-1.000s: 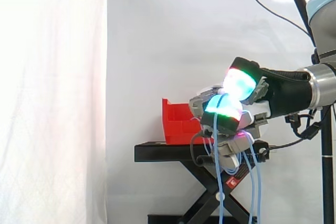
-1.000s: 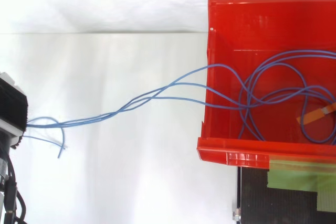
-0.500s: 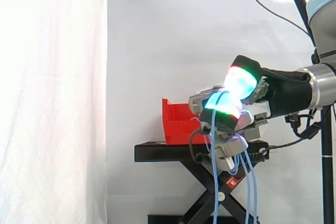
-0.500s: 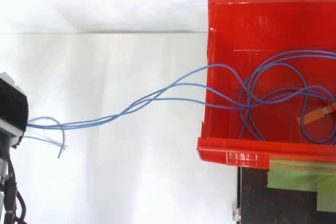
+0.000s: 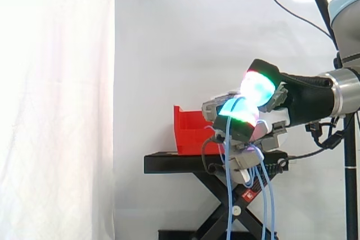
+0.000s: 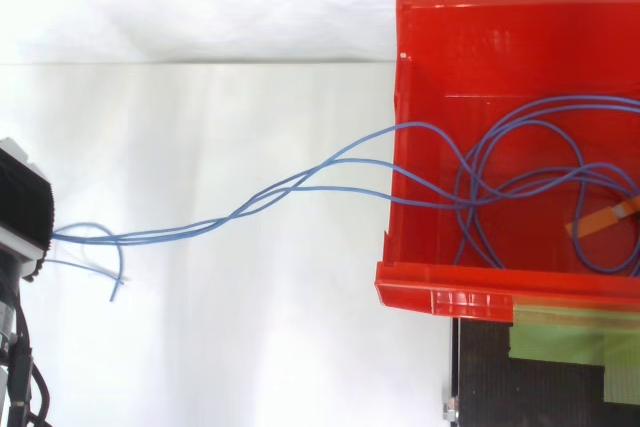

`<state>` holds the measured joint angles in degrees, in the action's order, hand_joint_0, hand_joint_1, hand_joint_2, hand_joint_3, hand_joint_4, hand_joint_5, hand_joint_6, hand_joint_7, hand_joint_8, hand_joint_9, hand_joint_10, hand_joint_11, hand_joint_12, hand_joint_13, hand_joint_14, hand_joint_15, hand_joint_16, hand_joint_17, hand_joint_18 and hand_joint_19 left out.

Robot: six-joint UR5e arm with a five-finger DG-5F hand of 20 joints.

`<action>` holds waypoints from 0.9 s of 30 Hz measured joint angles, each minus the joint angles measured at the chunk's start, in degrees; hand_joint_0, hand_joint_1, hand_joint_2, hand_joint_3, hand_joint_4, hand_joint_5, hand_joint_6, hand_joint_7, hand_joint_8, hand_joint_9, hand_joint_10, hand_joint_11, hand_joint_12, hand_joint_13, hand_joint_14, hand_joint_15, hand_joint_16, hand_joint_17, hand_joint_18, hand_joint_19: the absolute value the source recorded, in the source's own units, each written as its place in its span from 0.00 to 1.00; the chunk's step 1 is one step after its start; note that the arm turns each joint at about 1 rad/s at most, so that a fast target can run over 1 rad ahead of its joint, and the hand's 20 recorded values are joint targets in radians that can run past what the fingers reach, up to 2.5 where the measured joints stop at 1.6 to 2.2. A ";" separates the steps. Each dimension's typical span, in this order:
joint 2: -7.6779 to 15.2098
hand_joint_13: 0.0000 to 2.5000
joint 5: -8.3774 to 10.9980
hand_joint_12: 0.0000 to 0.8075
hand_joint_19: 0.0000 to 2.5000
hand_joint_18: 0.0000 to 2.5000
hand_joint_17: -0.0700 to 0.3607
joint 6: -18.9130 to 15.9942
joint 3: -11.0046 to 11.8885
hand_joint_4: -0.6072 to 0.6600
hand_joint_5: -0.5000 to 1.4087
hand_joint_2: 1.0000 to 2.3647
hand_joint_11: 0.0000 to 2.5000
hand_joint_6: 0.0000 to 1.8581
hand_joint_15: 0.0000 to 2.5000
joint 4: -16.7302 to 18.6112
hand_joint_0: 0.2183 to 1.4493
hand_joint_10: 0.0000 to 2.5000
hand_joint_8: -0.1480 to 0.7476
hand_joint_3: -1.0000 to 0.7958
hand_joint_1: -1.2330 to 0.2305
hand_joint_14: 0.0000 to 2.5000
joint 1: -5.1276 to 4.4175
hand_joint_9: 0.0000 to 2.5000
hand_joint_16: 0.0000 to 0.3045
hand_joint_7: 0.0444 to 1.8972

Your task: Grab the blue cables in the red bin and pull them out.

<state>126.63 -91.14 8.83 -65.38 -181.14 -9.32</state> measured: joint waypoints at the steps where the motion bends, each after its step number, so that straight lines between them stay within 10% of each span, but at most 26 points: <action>1: -0.01 0.41 0.00 0.43 0.35 0.29 0.39 0.00 0.00 0.32 0.64 0.00 0.57 0.61 0.47 0.00 0.60 0.01 0.36 0.00 0.19 0.01 0.00 0.51 0.14 0.25; 27: 0.01 0.42 0.00 0.43 0.35 0.31 0.39 0.00 0.00 0.34 0.64 0.00 0.56 0.60 0.45 0.00 0.59 0.01 0.37 0.00 0.20 0.01 0.00 0.51 0.14 0.25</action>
<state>126.65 -91.14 8.83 -65.38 -181.14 -9.32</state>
